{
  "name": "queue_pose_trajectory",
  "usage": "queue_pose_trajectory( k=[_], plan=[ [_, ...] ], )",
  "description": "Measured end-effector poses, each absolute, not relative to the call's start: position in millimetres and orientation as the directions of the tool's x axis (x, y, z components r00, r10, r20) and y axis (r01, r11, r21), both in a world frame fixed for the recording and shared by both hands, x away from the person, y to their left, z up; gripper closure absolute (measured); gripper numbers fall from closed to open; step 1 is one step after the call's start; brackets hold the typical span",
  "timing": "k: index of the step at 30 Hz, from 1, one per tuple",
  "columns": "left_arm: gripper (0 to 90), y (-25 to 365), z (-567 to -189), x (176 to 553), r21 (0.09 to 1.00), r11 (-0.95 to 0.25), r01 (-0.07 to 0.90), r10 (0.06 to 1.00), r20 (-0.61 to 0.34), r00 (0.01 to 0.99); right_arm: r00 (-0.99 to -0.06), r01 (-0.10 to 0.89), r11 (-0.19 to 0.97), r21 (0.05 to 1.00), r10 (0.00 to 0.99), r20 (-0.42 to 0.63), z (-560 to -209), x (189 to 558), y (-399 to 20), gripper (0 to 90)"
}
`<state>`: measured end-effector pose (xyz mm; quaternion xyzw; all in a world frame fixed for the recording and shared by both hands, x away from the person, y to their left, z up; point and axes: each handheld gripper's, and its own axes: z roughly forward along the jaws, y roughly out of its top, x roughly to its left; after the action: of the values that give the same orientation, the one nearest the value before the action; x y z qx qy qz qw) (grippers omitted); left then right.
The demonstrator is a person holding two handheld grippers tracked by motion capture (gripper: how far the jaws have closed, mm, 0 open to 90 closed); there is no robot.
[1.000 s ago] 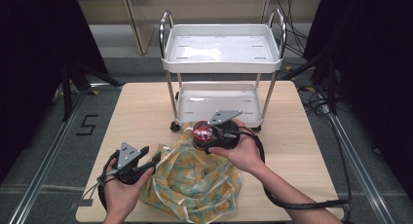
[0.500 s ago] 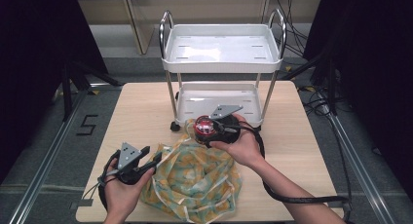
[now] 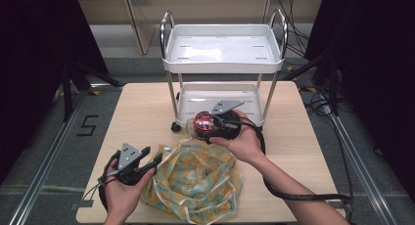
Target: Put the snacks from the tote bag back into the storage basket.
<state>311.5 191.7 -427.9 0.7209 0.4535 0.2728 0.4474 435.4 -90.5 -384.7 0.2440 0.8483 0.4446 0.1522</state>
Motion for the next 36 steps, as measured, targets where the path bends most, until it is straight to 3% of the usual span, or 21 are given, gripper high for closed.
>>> queue_pose_trajectory(
  k=[14,36],
  plan=[
    [50.3,191.5,-428.0,311.9,0.894,-0.192,0.405,0.896,-0.009,0.445,-0.804,0.273,0.456,0.847,0.592,-0.061,-362.7,447.4,-99.2,26.4],
    [50.2,190.9,-427.5,310.9,0.896,-0.175,0.408,0.899,-0.023,0.437,-0.779,0.298,0.457,0.838,0.624,-0.063,-378.7,466.9,-91.7,26.4]
  ],
)
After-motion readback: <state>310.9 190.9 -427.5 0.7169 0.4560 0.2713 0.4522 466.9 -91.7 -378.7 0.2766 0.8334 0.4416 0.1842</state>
